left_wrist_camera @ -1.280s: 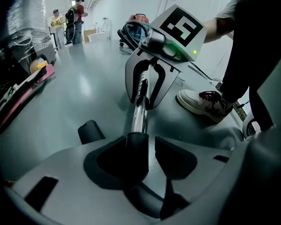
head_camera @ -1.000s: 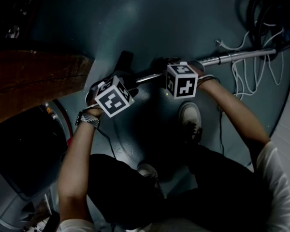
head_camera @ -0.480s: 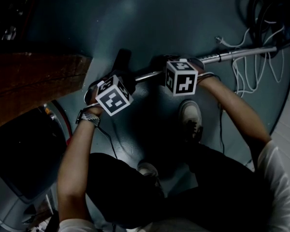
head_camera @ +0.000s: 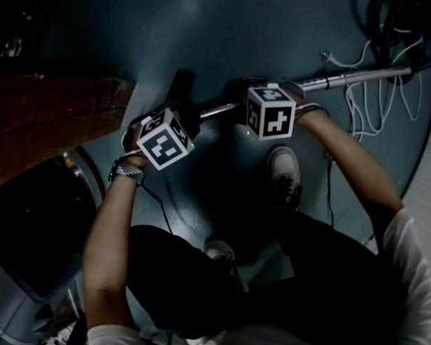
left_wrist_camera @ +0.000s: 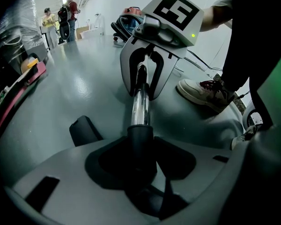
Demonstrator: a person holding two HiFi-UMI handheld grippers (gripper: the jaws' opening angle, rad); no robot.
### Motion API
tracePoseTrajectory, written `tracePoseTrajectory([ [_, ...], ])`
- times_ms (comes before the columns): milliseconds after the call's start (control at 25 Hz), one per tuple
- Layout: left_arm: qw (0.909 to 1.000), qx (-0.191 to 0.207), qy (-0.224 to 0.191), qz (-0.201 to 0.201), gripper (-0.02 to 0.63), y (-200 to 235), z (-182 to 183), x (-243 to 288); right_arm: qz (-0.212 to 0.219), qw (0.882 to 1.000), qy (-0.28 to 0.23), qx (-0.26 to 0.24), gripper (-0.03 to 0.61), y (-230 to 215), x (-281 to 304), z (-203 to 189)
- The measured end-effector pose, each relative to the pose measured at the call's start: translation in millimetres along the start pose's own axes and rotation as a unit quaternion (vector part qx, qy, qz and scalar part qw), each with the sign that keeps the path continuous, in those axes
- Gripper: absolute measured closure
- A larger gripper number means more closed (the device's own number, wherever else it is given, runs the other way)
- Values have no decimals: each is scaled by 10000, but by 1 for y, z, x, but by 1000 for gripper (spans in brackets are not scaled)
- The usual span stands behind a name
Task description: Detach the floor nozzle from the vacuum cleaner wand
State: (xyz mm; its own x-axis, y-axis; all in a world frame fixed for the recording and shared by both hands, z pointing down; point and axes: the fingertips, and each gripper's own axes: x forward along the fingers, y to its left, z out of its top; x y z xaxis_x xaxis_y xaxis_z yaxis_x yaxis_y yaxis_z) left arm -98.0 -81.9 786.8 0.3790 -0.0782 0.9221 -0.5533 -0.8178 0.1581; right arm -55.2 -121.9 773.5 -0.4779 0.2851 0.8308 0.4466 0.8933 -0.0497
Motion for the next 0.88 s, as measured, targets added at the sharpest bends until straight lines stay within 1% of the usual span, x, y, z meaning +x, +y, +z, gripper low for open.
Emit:
tracePoseTrajectory([
  [240, 9998, 209, -43, -61, 431, -5, -2, 0, 73, 9999, -59, -44, 411, 5, -3, 2],
  [520, 9986, 519, 24, -83, 431, -13, -4, -1, 116, 9998, -132, -67, 411, 11, -6, 5],
  [720, 9955, 943, 132, 8, 431, -18, -3, -2, 52, 9998, -188, -105, 411, 15, -10, 5],
  [880, 9940, 1090, 134, 29, 431, -21, 0, -3, 17, 9997, -194, -121, 411, 17, -15, 4],
])
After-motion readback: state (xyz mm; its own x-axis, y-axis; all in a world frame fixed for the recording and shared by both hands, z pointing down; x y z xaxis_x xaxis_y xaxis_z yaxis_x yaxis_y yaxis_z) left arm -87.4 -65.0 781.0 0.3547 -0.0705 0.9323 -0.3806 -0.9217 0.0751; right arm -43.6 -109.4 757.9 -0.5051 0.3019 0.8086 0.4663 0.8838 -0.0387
